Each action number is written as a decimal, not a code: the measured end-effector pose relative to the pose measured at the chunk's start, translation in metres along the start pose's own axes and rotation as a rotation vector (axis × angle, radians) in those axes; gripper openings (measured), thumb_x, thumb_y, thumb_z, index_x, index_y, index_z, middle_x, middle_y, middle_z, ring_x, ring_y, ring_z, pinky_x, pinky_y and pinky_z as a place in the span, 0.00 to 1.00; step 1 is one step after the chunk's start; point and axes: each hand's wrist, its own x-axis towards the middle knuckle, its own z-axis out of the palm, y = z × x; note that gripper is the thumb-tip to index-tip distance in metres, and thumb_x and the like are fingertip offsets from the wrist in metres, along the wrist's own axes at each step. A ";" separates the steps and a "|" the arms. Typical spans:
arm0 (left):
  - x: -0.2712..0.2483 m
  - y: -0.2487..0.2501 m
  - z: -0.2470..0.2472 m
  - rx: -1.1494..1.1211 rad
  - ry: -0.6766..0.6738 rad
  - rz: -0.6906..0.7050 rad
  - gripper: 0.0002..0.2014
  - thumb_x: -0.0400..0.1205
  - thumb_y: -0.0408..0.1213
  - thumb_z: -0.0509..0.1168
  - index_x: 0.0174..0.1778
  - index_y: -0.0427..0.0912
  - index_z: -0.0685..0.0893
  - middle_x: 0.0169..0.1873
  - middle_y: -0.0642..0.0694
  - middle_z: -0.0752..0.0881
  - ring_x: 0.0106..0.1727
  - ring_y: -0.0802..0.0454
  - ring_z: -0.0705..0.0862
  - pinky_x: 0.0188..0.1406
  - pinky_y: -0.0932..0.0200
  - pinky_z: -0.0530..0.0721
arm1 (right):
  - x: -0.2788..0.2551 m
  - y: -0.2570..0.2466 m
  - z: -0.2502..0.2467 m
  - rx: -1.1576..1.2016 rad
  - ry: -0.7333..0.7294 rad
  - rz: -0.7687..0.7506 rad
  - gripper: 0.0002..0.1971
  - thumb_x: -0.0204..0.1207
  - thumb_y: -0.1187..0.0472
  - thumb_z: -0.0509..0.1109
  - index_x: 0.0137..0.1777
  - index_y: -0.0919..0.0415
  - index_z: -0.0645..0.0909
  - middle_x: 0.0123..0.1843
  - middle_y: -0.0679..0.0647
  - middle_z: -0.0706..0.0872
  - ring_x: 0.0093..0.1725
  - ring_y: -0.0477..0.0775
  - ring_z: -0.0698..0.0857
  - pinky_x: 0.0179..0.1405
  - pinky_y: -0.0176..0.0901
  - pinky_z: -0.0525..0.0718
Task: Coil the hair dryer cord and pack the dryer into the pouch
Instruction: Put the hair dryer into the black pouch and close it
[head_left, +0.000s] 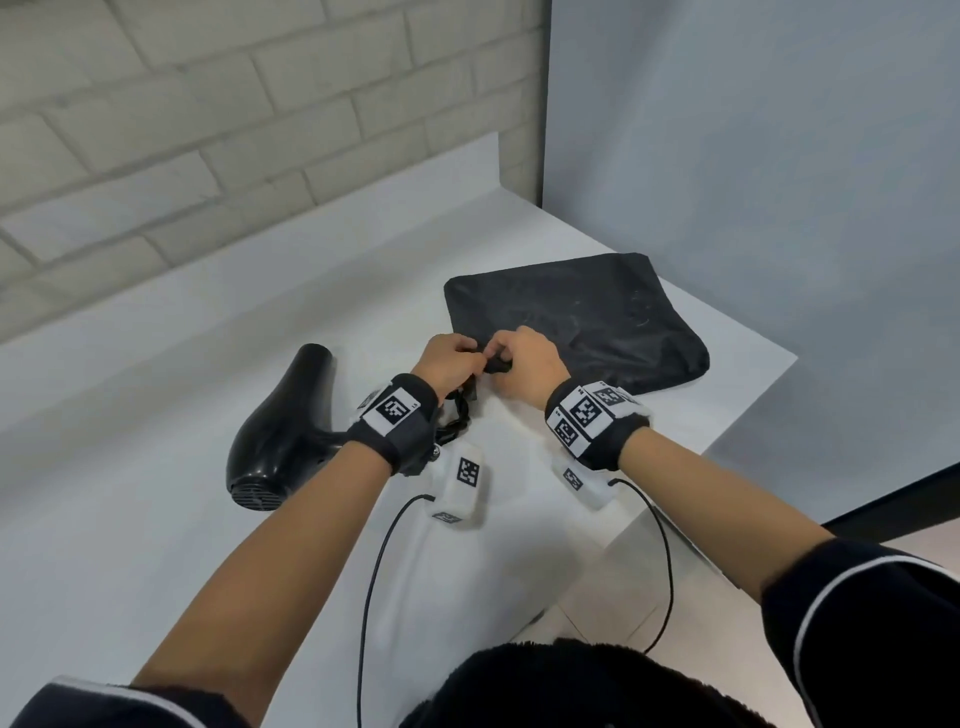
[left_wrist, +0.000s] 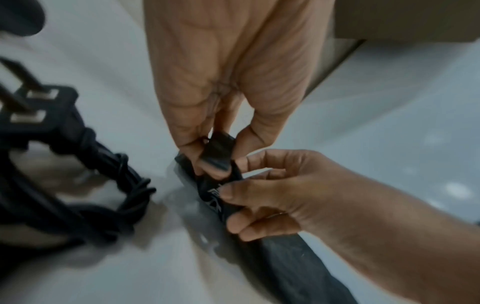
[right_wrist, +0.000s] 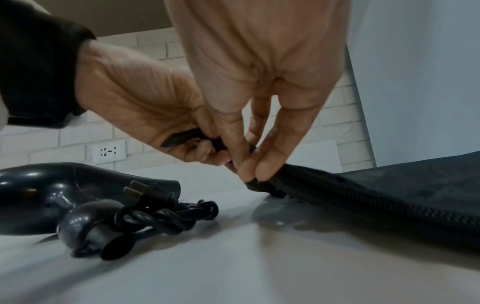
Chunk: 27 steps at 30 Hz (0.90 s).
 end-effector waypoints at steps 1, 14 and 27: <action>0.000 0.000 0.000 0.061 0.001 0.034 0.10 0.75 0.22 0.60 0.35 0.43 0.78 0.38 0.36 0.82 0.41 0.41 0.80 0.45 0.49 0.80 | 0.001 0.000 -0.001 -0.007 0.014 -0.005 0.09 0.69 0.65 0.70 0.49 0.58 0.84 0.47 0.56 0.79 0.48 0.58 0.81 0.51 0.46 0.80; -0.001 -0.003 -0.022 -0.261 0.002 0.021 0.05 0.81 0.27 0.62 0.39 0.37 0.78 0.31 0.41 0.86 0.21 0.61 0.85 0.27 0.67 0.86 | 0.003 0.000 -0.008 0.170 0.072 0.024 0.13 0.64 0.56 0.78 0.37 0.55 0.74 0.40 0.51 0.82 0.41 0.51 0.80 0.41 0.38 0.75; 0.001 -0.001 -0.017 -0.347 -0.031 0.024 0.04 0.80 0.30 0.65 0.40 0.39 0.78 0.35 0.40 0.85 0.24 0.60 0.87 0.32 0.67 0.87 | 0.001 -0.008 -0.008 0.009 0.110 -0.007 0.12 0.75 0.59 0.69 0.40 0.69 0.85 0.44 0.63 0.88 0.46 0.61 0.85 0.47 0.49 0.82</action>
